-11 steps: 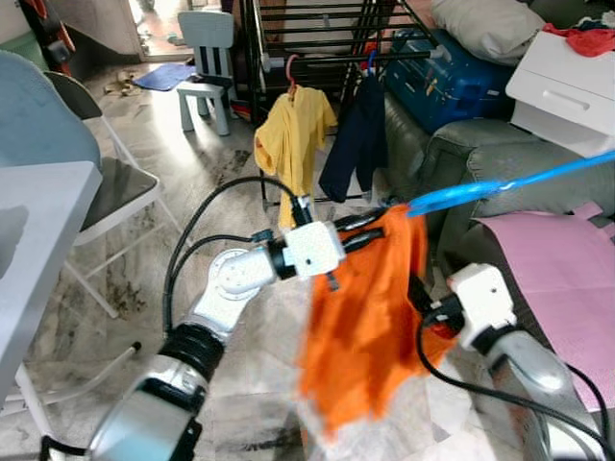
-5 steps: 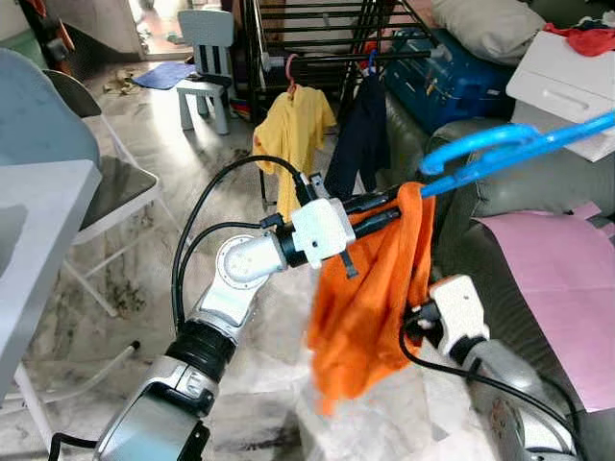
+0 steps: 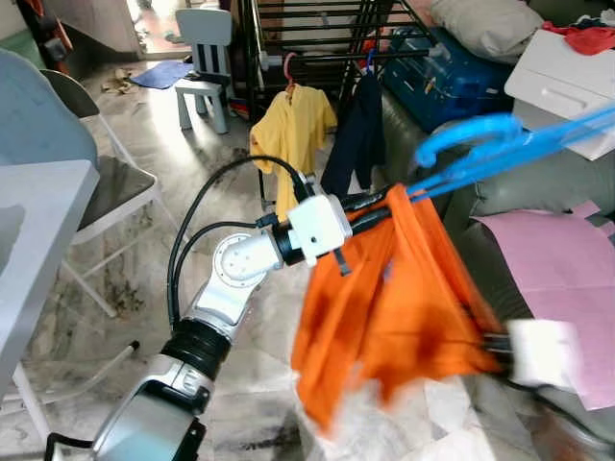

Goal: Hang hanger

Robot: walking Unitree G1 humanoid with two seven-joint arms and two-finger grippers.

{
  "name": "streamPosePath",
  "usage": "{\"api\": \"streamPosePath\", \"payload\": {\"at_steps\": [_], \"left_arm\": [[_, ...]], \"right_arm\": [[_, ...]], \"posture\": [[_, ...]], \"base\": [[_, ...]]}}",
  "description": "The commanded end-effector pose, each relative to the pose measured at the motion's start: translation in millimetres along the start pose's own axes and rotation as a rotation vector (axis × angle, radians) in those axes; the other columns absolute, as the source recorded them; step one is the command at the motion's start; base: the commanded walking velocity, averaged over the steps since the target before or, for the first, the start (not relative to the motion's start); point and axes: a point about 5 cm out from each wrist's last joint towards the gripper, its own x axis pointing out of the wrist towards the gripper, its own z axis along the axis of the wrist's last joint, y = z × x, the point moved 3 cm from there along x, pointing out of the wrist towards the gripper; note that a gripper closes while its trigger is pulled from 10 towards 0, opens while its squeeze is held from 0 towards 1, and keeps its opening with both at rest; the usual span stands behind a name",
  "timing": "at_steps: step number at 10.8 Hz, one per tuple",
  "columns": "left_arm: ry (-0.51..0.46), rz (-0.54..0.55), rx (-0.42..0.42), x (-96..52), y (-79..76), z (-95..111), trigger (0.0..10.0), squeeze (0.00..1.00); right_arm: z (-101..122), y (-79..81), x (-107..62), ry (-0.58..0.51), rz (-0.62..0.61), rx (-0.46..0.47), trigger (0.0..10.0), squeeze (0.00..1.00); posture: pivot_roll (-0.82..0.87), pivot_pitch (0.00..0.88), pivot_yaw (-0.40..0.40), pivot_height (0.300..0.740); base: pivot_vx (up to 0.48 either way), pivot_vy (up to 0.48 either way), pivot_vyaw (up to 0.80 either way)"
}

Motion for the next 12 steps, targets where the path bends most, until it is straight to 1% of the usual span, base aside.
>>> {"api": "streamPosePath", "payload": {"at_steps": [1, 2, 3, 4, 5, 6, 7, 8, 9, 11, 12], "left_arm": [[-0.012, 0.077, 0.048, -3.7, 18.2, 5.7, 0.0, 0.0], [0.039, 0.045, 0.04, -14.2, 7.4, -7.2, 0.0, 0.0], [0.093, -0.003, 0.036, -27.6, -6.0, -20.5, 0.0, 0.0], [0.14, -0.027, 0.034, -35.4, -12.4, -29.7, 0.0, 0.0], [0.188, -0.053, 0.029, -43.0, -18.4, -38.2, 0.0, 0.0], [0.228, -0.089, 0.009, -49.7, -25.9, -45.2, 0.0, 0.0], [0.255, -0.133, -0.012, -53.3, -33.2, -49.5, 0.0, 0.0], [0.293, -0.204, -0.021, -59.0, -44.0, -55.9, 0.0, 0.0], [0.318, -0.24, -0.029, -63.0, -49.1, -59.5, 0.0, 0.0], [0.355, -0.296, -0.054, -67.5, -54.4, -64.7, 0.0, 0.0], [0.377, -0.316, -0.057, -69.7, -55.7, -67.7, 0.0, 0.0]], "right_arm": [[12.4, -29.9, -8.0, -0.028, -0.119, -0.001, 0.0, 0.0], [47.1, -57.0, -15.3, -0.13, -0.224, -0.006, 0.0, 0.0], [86.2, -78.1, -21.3, -0.24, -0.315, -0.016, 0.0, 0.0], [111.2, -85.5, -23.9, -0.31, -0.351, -0.02, 0.0, 0.0], [138.5, -88.0, -26.3, -0.382, -0.376, -0.028, 0.0, 0.0], [161.3, -84.7, -27.1, -0.443, -0.383, -0.033, 0.0, 0.0], [170.6, -82.8, -26.4, -0.467, -0.387, -0.035, 0.0, 0.0], [175.6, -79.1, -24.7, -0.475, -0.376, -0.049, 0.0, 0.0], [176.9, -77.7, -24.8, -0.48, -0.375, -0.053, 0.0, 0.0], [175.2, -79.7, -25.2, -0.477, -0.389, -0.06, 0.0, 0.0], [176.2, -78.9, -26.0, -0.485, -0.385, -0.078, 0.0, 0.0]], "posture": [[-0.02, 0.0, -0.035, 0.74], [-0.04, 0.0, -0.03, 0.74], [-0.04, 0.0, -0.032, 0.74], [-0.04, 0.0, -0.036, 0.74], [-0.03, 0.0, -0.04, 0.74], [-0.03, 0.0, -0.046, 0.74], [-0.03, 0.0, -0.048, 0.74], [-0.03, 0.0, -0.048, 0.74], [-0.02, 0.0, -0.048, 0.74], [-0.03, 0.0, -0.042, 0.74], [-0.03, 0.0, -0.039, 0.74]], "base": [[0.0, 0.0, 0.0], [0.0, 0.0, 0.0], [0.0, 0.0, 0.0], [0.0, 0.0, 0.0], [0.0, 0.0, 0.0], [0.0, 0.0, 0.0], [0.0, 0.0, 0.0], [0.0, 0.0, 0.0], [0.0, 0.0, 0.0], [0.0, 0.0, 0.0], [0.0, 0.0, 0.0]]}}
